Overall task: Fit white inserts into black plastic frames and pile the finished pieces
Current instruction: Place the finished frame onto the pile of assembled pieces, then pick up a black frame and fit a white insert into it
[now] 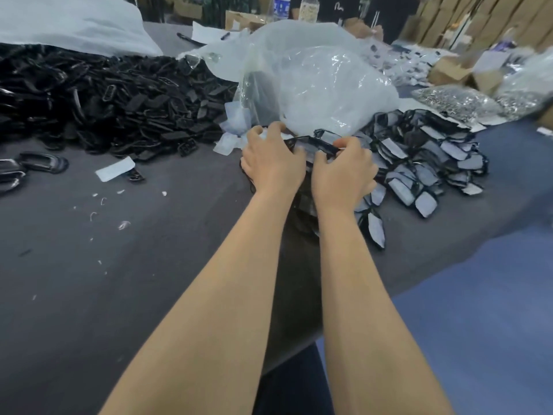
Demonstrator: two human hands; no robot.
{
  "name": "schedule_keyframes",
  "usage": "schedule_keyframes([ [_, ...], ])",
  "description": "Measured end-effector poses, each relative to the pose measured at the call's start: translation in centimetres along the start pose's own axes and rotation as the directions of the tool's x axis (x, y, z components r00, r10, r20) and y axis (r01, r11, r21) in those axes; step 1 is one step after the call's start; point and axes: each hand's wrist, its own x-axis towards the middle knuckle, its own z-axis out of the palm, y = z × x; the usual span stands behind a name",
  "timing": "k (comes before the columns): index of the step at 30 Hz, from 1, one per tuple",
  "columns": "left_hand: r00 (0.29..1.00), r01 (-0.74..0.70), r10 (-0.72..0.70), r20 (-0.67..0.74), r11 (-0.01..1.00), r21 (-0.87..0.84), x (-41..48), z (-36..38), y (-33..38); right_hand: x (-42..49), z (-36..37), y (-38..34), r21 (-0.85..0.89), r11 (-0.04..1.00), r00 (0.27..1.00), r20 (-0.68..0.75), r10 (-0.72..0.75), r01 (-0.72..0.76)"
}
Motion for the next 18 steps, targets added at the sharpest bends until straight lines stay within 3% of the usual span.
schedule_keyframes([
  [6, 0.997, -0.048, 0.035, -0.063, 0.975, -0.218, 0.3, -2.2, 0.2, -1.2, 0.3, -1.7, 0.079, 0.993, 0.992, -0.096, -0.078, 0.086],
  [10, 0.982, -0.054, -0.012, -0.187, 0.938, -0.343, 0.7, -6.4, -1.5, -3.7, 2.1, -5.0, 0.297, 0.928, 0.975, -0.062, -0.215, 0.224],
  [14, 0.938, -0.03, -0.102, -0.332, 0.929, -0.369, 1.2, -12.1, -5.4, -7.0, 4.9, -9.2, 0.471, 0.841, 0.924, 0.125, -0.361, 0.265],
  [18, 0.853, 0.011, -0.224, -0.472, 0.912, -0.411, 0.7, -17.5, -9.8, -11.6, 8.8, -13.1, 0.443, 0.845, 0.739, 0.453, -0.498, 0.298],
])
